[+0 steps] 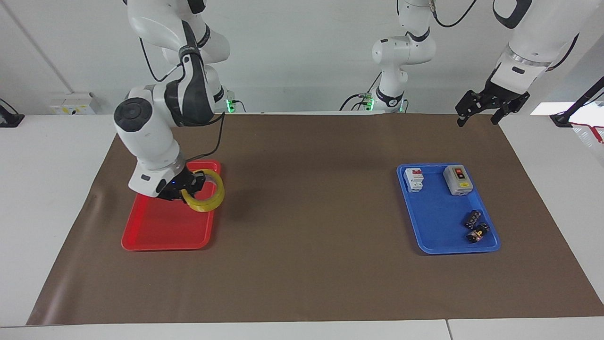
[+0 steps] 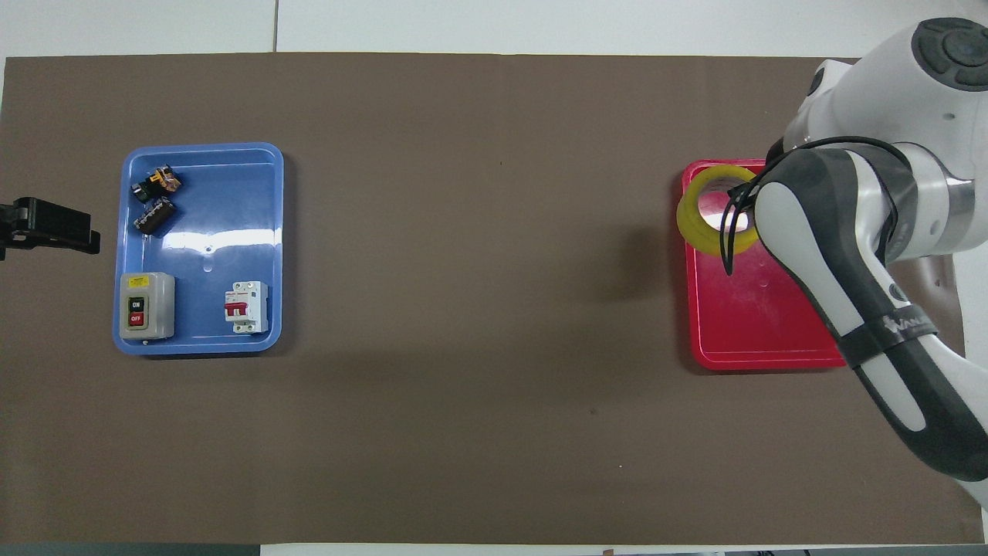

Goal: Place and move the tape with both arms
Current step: 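Lower the tape into the red tray and open the right gripper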

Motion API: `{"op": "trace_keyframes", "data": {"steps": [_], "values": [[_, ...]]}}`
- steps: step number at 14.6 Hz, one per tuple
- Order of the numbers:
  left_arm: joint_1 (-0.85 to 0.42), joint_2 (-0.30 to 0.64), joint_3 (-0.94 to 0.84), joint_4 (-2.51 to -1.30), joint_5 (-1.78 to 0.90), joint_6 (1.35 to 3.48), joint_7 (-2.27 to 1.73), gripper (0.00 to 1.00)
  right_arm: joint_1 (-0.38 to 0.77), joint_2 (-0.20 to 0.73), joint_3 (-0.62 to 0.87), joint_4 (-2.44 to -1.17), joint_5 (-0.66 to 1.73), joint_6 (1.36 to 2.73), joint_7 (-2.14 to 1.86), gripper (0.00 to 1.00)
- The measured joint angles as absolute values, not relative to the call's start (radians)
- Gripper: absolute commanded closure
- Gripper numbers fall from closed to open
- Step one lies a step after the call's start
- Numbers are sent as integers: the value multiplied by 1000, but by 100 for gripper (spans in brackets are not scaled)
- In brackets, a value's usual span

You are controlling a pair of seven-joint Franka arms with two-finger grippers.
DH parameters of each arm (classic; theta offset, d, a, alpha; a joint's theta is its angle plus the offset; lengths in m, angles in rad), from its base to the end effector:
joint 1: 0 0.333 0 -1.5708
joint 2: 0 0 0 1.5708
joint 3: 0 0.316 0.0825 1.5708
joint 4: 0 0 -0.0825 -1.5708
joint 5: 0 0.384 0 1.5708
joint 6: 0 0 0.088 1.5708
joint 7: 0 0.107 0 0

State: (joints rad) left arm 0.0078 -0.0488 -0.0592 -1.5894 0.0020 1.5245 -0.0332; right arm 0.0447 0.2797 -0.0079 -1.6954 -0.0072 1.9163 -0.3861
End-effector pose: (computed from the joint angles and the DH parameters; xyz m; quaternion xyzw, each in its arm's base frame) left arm 0.5339 -0.0281 0.6383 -0.9999 0.0090 0.0080 0.0028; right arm 0.6332 0.0232 0.4268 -0.9770 -0.2112 0.0297 0.0007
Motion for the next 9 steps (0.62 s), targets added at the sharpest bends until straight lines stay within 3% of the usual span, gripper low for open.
{"op": "trace_keyframes", "data": {"steps": [5,9], "values": [[8,-49,-59,-1589,2,1524,-33,0,-62,236,-8,-1907,-7,2157,-573,100],[8,-49,-59,-1589,2,1524,-33,0,-73,195,-5,-2057,-7,2300,-585,100]]}}
